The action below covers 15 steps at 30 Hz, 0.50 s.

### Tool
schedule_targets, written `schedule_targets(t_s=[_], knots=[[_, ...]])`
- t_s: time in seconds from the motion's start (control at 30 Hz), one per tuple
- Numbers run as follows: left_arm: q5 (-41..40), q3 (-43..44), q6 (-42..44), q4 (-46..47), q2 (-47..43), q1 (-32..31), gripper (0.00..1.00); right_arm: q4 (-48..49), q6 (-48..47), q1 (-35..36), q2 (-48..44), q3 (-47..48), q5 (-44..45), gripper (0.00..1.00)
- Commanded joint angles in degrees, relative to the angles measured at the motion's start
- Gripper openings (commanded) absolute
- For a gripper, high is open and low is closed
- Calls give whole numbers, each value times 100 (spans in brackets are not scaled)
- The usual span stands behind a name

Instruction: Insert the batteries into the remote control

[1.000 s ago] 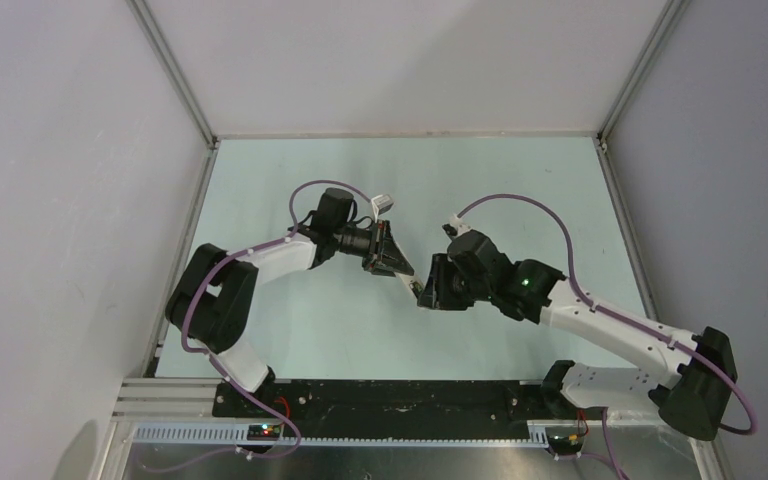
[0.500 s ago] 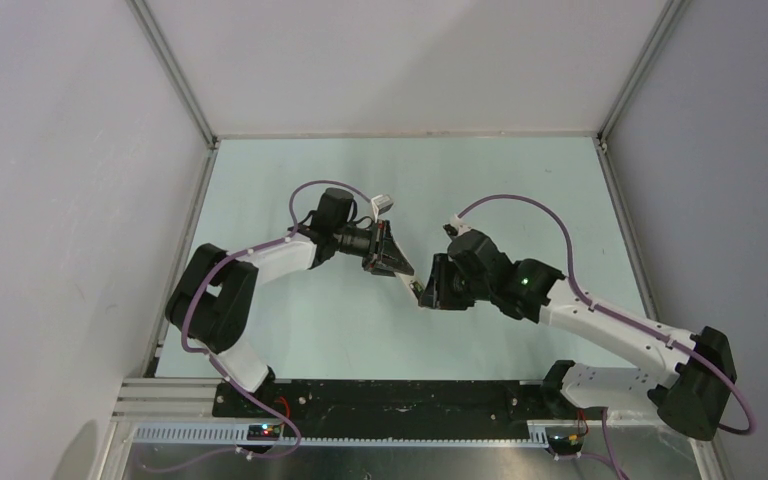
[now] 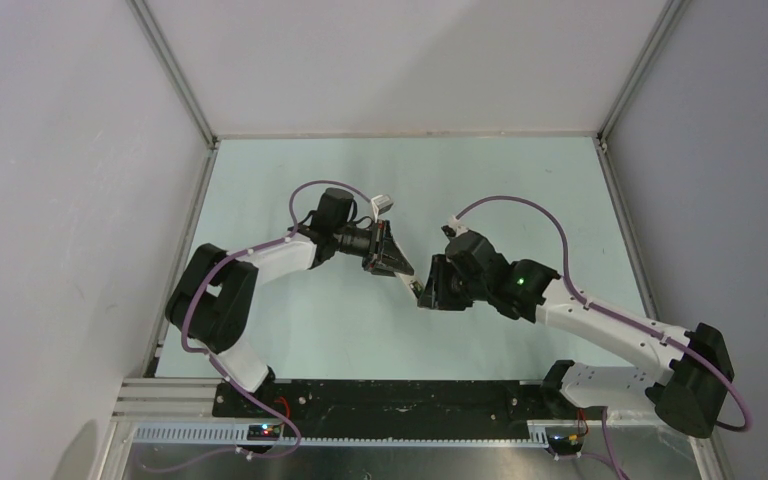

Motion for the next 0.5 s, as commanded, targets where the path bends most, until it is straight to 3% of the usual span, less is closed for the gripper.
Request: schedule_targets(t_s=[0.0, 0.47], knots=[[126, 147, -46, 148, -33, 28, 0, 253, 40, -35, -3, -17, 59, 32], [154, 62, 11, 148, -134, 20, 0, 474, 52, -122, 114, -17, -17, 22]])
